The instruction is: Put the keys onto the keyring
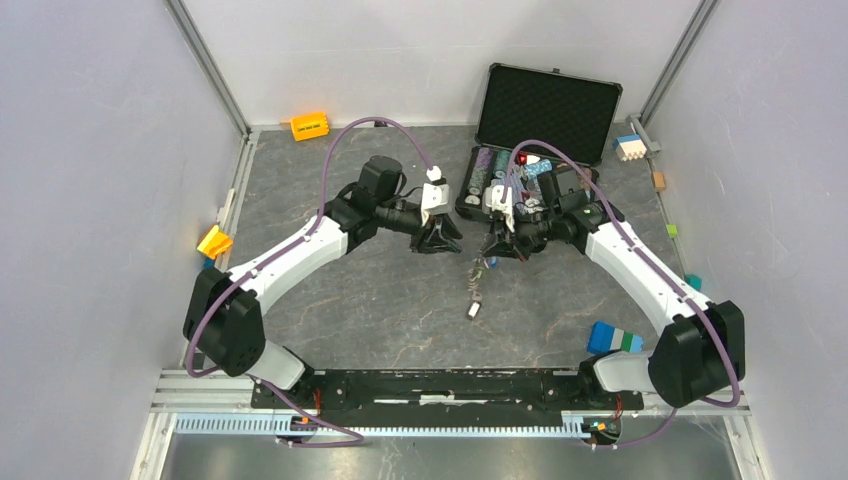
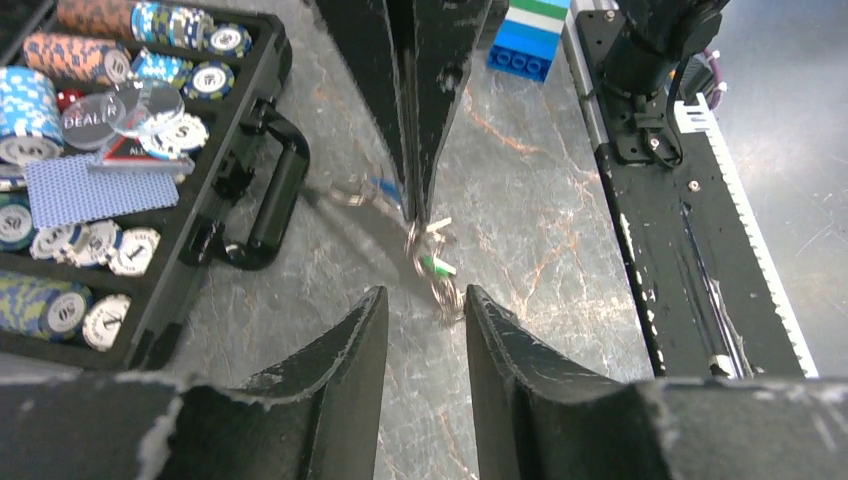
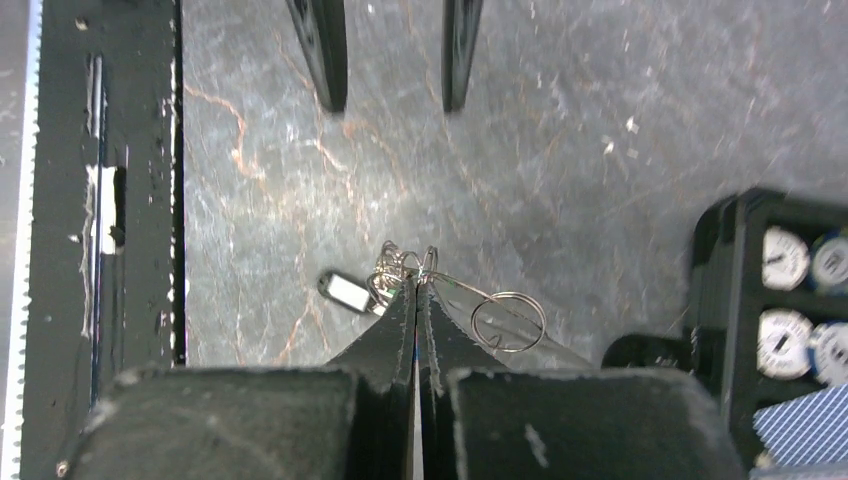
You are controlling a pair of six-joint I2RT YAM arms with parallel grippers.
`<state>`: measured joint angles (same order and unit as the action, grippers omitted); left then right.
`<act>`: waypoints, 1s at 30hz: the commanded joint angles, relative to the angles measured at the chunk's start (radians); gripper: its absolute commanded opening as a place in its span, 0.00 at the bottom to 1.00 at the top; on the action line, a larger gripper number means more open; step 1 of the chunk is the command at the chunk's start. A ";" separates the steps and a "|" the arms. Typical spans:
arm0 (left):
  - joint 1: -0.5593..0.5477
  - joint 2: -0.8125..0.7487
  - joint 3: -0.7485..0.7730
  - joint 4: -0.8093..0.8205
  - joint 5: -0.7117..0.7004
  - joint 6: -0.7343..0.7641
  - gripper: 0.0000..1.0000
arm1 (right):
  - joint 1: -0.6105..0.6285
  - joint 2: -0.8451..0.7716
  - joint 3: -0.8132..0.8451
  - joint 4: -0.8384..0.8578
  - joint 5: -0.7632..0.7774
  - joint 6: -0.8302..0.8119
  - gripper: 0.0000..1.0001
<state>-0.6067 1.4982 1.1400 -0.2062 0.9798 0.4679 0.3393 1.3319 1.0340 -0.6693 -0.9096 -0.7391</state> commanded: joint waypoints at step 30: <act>-0.041 -0.003 0.087 -0.137 -0.021 0.299 0.31 | 0.114 -0.069 0.077 0.189 -0.058 0.215 0.00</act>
<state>-0.6418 1.4971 1.1812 -0.3435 0.9619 0.7151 0.4496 1.2968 1.0901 -0.5301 -0.9417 -0.5377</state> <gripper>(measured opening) 0.313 0.004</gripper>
